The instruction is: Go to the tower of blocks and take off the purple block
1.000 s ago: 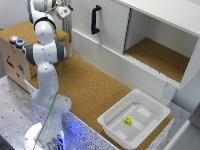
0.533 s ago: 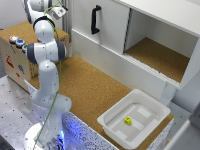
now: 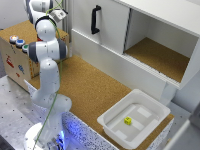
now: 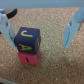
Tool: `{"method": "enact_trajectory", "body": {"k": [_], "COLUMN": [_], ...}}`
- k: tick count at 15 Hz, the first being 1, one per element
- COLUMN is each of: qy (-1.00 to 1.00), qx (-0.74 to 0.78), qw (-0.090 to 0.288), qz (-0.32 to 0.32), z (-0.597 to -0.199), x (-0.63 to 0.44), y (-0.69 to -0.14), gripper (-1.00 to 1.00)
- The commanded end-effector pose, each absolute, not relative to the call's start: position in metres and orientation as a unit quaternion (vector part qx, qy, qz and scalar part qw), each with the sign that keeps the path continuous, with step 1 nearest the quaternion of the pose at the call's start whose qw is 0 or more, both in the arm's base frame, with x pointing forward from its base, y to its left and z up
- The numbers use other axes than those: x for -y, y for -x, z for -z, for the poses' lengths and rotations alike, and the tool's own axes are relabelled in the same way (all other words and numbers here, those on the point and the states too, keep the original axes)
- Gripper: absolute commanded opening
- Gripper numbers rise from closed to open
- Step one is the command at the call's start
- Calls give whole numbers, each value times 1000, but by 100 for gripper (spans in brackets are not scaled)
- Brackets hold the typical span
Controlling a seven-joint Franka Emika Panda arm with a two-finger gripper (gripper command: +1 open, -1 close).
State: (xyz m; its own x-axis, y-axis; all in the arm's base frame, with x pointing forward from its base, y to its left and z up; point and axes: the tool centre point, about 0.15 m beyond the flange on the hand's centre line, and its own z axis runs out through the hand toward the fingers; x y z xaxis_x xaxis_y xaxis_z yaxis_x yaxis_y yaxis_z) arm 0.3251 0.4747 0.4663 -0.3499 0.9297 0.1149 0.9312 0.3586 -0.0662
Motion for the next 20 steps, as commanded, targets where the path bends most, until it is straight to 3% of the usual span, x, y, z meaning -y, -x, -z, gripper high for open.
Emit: {"method": "enact_trajectory", "body": {"k": [1,11,16,20], "qy": [559,573,617,678], "qx": [824,815,785,733], "qw": [57,53,39,56], "qz": [-73,-64,-23,0], "z": [-475,-481,-506,-507], "x": [-502,-491,-469,-435], "y": [-336,-338,-353,-356], "gripper": [-100,-100,-100,-100]}}
